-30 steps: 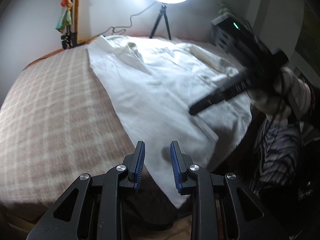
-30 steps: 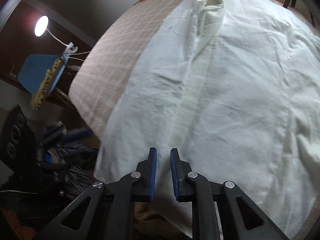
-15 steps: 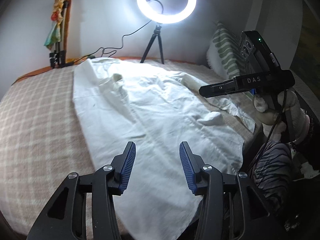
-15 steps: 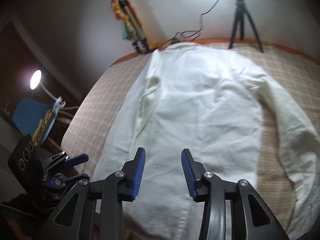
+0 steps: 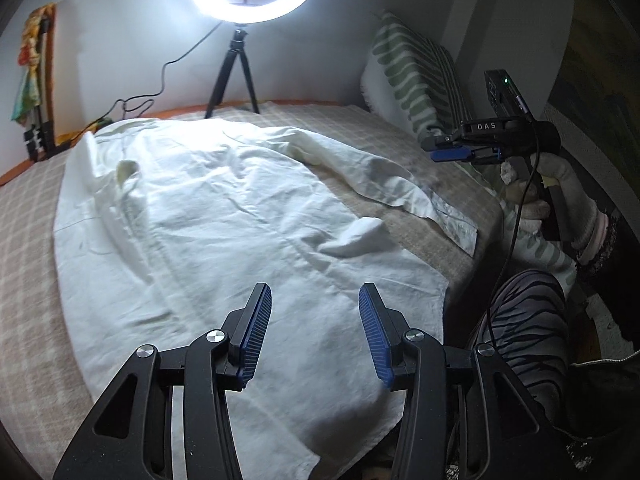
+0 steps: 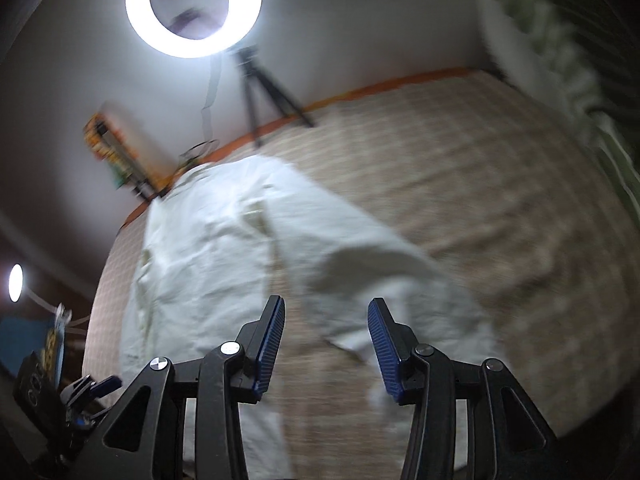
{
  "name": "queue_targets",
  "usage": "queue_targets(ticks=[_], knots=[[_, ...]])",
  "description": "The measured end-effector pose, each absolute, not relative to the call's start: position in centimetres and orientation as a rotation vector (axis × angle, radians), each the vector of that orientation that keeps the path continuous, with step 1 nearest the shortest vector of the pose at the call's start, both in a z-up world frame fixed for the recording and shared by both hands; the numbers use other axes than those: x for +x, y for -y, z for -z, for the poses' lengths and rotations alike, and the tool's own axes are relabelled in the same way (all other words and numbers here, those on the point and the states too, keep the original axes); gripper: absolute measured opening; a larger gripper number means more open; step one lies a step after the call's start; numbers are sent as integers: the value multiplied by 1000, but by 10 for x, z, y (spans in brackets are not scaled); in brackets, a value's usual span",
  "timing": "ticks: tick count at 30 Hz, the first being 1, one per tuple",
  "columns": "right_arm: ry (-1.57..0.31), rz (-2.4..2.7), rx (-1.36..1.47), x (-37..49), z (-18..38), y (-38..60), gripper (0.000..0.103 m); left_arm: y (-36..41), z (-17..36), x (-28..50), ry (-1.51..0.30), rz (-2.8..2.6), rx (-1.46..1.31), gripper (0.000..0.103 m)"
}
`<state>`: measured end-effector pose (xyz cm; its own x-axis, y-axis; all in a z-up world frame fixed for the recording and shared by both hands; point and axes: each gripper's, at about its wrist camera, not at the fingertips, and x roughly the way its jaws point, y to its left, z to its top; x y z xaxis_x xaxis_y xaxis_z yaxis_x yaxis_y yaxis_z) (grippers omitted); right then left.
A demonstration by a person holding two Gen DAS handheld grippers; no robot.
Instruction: Fold small clothes
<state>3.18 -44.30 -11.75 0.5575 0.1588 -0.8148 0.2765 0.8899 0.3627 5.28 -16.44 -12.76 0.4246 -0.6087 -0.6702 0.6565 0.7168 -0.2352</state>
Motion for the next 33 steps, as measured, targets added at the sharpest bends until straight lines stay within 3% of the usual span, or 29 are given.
queue_targets(ticks=[9, 17, 24, 25, 27, 30, 33], knots=[[-1052, 275, 718, -29, 173, 540, 48, 204, 133, 59, -849, 844, 126, 44], [-1104, 276, 722, -47, 191, 548, 49, 223, 137, 78, -880, 846, 145, 57], [-1133, 266, 674, -48, 190, 535, 50, 229, 154, 98, -954, 843, 132, 58], [-1141, 272, 650, -47, 190, 532, 46, 229, 155, 98, -958, 845, 132, 58], [-1165, 243, 653, -41, 192, 526, 16, 230, 158, 98, -963, 847, 137, 58], [-1162, 239, 664, -39, 193, 521, 2, 230, 163, 97, -973, 855, 137, 58], [-1115, 236, 652, -36, 179, 513, 2, 228, 162, 96, -965, 856, 138, 58]])
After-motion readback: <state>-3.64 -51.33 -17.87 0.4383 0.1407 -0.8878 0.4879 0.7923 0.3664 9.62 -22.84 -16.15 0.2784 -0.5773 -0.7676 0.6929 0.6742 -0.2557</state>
